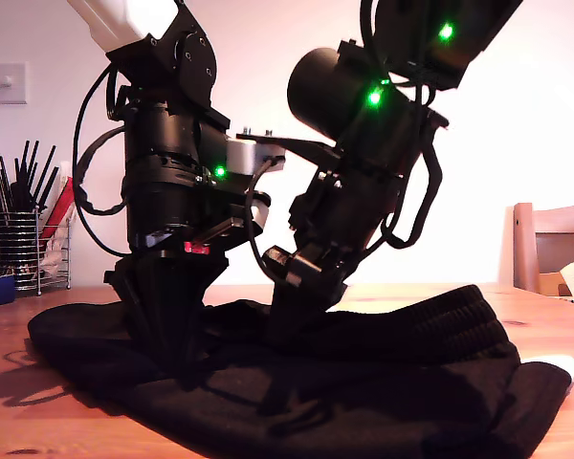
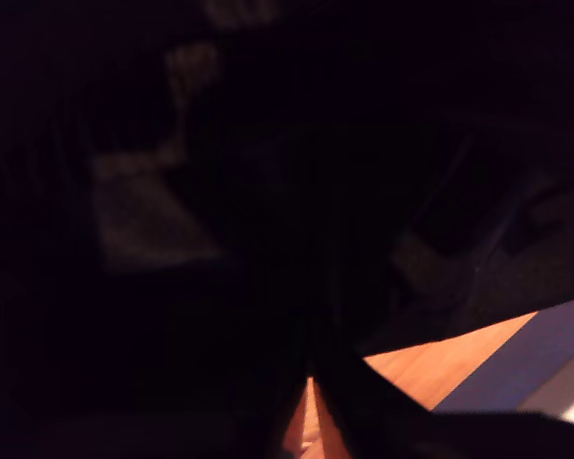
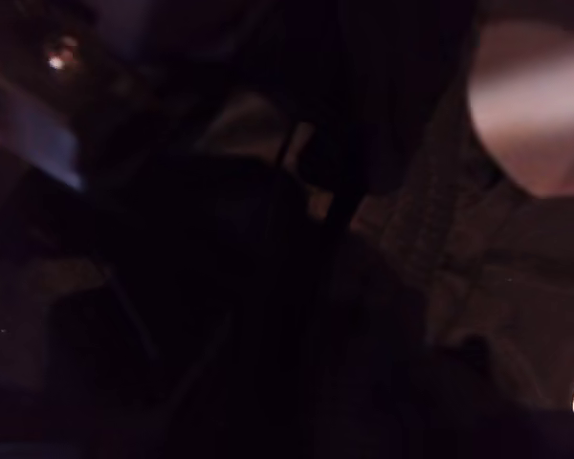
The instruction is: Fold the shorts in front of you. After folding it, place it to the left side.
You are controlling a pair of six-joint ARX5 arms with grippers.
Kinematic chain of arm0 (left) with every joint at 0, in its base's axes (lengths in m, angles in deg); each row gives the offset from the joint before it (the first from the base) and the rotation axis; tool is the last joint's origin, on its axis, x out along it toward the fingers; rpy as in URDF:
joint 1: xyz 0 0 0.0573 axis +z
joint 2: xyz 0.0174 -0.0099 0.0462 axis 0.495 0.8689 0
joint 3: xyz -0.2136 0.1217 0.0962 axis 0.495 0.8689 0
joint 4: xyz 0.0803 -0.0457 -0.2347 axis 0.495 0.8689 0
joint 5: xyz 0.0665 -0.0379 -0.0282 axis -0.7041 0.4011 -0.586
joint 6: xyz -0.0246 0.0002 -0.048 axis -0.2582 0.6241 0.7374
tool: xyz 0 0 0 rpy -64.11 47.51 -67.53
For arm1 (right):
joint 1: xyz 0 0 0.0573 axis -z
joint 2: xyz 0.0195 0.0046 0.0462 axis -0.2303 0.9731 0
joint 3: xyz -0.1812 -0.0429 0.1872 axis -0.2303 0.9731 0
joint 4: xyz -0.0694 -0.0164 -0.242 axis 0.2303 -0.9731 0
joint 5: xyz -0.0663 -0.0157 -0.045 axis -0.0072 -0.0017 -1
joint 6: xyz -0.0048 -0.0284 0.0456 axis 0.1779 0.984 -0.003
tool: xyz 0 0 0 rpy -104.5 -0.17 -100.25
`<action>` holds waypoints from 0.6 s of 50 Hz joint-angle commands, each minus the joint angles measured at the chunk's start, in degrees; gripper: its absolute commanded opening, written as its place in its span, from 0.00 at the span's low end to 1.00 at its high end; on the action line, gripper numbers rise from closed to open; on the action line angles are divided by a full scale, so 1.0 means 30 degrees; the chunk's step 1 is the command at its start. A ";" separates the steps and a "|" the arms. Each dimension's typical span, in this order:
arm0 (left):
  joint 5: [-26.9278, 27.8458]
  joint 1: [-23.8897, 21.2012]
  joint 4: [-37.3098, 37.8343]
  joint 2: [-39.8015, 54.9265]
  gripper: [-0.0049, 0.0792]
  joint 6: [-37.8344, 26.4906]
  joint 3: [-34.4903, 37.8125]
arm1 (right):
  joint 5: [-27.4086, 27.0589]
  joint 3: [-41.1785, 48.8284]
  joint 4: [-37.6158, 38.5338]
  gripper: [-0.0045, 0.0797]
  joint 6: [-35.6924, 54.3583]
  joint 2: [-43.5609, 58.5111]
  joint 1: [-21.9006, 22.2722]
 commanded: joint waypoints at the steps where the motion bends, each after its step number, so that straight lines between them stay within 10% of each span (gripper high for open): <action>1: 0.0015 -0.0022 0.0058 -0.0313 0.03 0.0022 0.0423 | -0.0124 0.0087 0.0393 0.36 -0.0102 0.0299 0.0284; 10: 0.0015 -0.0022 0.0058 -0.0313 0.03 0.0022 0.0423 | 0.0036 0.0087 0.0707 0.03 -0.0240 0.0299 0.0721; 30: 0.0000 -0.0044 0.0073 -0.0313 0.03 -0.0015 0.0423 | -0.0503 0.0087 0.0678 0.04 -0.6288 0.0291 0.2477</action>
